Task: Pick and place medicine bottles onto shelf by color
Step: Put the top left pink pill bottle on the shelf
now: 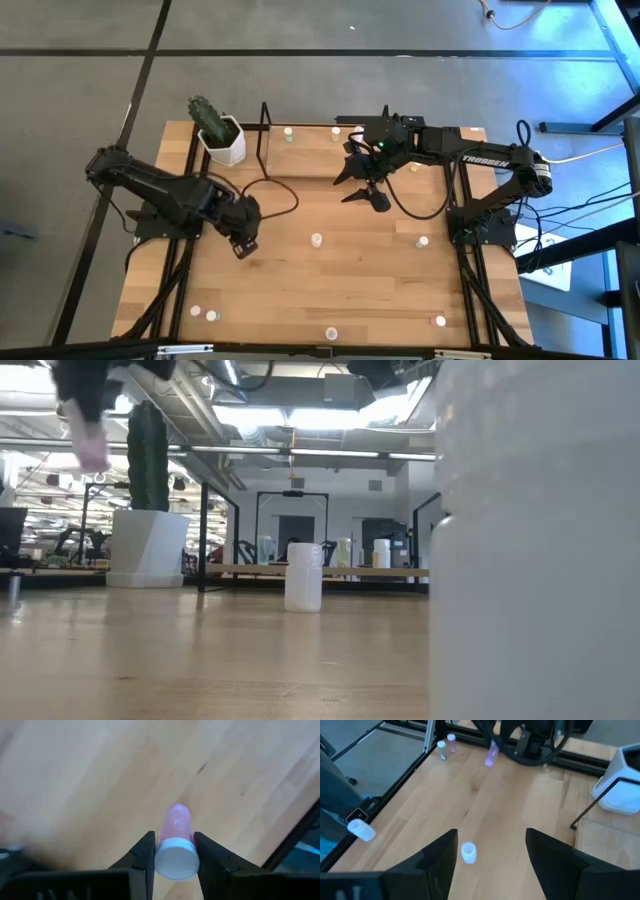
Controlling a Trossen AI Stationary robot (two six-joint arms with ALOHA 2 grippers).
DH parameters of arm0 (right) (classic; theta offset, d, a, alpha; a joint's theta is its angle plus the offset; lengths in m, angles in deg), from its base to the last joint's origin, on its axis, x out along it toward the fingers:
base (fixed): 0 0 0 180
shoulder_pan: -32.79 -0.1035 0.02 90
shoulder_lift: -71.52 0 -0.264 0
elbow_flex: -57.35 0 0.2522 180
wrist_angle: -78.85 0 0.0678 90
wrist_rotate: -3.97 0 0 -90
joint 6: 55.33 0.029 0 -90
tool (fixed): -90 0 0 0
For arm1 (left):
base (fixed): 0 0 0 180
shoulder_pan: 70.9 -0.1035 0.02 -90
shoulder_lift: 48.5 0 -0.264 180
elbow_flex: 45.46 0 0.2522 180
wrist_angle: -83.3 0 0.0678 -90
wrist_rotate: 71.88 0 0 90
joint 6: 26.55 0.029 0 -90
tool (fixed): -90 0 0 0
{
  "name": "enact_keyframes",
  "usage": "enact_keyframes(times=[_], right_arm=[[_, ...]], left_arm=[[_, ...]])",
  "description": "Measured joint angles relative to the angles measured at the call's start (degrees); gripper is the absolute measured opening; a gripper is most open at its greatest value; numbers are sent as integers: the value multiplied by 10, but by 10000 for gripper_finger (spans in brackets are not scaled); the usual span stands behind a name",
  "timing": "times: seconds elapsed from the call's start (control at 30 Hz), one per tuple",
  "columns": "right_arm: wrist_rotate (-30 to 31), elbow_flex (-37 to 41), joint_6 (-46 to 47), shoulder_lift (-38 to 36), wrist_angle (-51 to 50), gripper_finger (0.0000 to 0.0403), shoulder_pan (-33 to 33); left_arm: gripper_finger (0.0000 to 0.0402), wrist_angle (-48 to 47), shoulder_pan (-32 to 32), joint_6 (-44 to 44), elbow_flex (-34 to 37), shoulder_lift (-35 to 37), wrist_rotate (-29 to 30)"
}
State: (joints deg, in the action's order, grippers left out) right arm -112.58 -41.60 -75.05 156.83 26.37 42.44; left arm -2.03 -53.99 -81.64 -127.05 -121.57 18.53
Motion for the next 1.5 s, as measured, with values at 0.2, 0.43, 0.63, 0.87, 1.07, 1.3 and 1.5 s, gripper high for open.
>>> enact_keyframes(times=[0.2,0.43,0.63,0.87,1.07,1.3,1.5], right_arm=[[0,-19,0,-4,-20,236,0],[1,-25,1,-47,-66,236,0],[1,-25,0,-86,-75,236,0],[50,-25,0,-102,-87,236,0],[94,-25,2,-101,-104,236,0],[95,-25,2,-99,-104,236,0],[95,-25,2,-99,-104,236,0]], left_arm=[[94,-91,-59,128,-100,-79,0],[94,-83,-135,333,-196,-161,0],[94,-86,-194,447,-248,-229,2],[94,-73,-232,558,-288,-312,4],[94,-22,-250,603,-298,-364,4],[94,-6,-256,608,-299,-410,4],[94,35,-256,597,-299,-433,3]])
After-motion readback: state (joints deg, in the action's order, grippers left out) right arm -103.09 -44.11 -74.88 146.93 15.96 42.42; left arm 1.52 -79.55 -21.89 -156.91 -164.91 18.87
